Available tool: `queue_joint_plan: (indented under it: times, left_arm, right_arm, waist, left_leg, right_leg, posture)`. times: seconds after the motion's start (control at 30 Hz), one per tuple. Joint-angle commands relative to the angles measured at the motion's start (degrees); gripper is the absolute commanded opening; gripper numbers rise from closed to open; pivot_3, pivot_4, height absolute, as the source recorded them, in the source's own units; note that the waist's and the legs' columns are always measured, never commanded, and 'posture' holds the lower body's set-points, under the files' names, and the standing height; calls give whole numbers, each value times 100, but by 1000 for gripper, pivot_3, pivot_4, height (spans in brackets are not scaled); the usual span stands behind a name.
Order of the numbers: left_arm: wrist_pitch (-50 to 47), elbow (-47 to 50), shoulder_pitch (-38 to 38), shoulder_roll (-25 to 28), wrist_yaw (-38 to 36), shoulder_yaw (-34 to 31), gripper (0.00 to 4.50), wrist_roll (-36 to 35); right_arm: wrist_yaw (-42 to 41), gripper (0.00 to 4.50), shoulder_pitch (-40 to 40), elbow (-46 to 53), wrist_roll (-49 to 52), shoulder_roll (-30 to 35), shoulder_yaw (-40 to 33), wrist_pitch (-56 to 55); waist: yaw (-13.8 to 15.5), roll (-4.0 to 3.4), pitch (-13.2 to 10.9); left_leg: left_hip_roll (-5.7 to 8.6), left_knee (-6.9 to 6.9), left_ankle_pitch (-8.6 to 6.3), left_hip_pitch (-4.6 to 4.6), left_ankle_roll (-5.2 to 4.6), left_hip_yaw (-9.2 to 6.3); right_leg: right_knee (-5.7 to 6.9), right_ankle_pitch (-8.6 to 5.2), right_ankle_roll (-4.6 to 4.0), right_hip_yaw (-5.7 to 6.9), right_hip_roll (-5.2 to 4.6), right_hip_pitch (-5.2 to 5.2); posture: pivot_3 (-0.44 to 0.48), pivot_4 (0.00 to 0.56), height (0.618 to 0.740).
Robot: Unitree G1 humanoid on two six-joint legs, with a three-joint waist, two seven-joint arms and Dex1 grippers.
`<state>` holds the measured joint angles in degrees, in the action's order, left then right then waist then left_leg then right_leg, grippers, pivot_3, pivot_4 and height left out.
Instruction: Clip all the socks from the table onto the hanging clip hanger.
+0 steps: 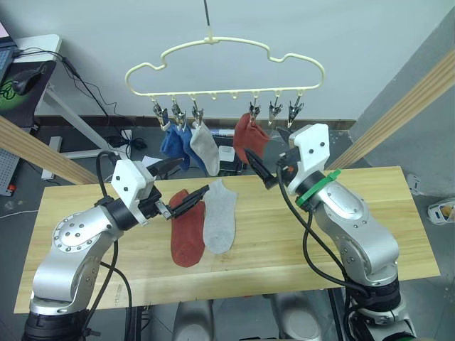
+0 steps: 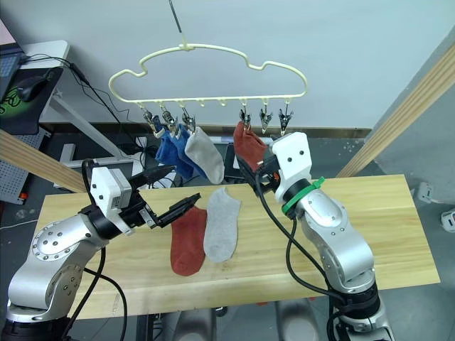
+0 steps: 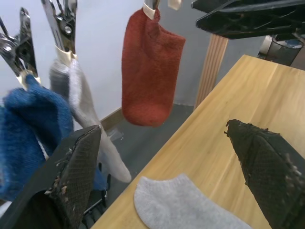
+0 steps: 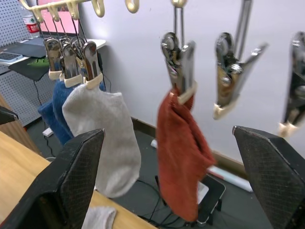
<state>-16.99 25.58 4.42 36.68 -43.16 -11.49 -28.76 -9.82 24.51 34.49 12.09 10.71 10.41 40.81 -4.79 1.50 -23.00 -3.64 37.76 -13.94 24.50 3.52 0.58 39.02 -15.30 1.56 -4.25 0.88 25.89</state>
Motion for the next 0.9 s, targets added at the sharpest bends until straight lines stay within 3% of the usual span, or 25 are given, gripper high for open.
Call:
queue_joint_plan:
  times: [0.03, 0.13, 0.27, 0.9]
  left_arm:
    - [127, 21, 7, -16, -18, -5, 4467, 43]
    - [150, -18, 28, -20, -37, 14, 4500, 68]
    - [182, -76, 60, -33, -64, 38, 4500, 114]
    - [383, -245, 39, -58, -159, 105, 4500, 249]
  right_arm:
    - [148, 4500, 124, 115, -200, -45, -7, -54]
    - [246, 3906, 155, 87, -302, -82, -77, 36]
    - [309, 2526, 215, 53, -326, -177, -114, 140]
    - [530, 2526, 655, -353, -687, -564, -164, -6]
  waist:
    - [0, 0, 0]
    - [0, 0, 0]
    - [0, 0, 0]
    - [-11, -3, -3]
  left_leg:
    - [0, 0, 0, 1, 0, 0]
    - [0, 0, 0, 12, 1, 0]
    - [0, 0, 2, 25, 5, 1]
    - [-1, -2, -2, 27, 5, -3]
  right_leg:
    - [0, 0, 0, -1, 0, 2]
    - [0, 0, 0, -1, -1, 14]
    - [0, 1, -1, 1, -4, 27]
    - [-4, 0, 0, 1, -8, 30]
  posture:
    - [-152, 457, 740]
    - [-153, 455, 740]
    - [-153, 455, 740]
    - [-145, 451, 740]
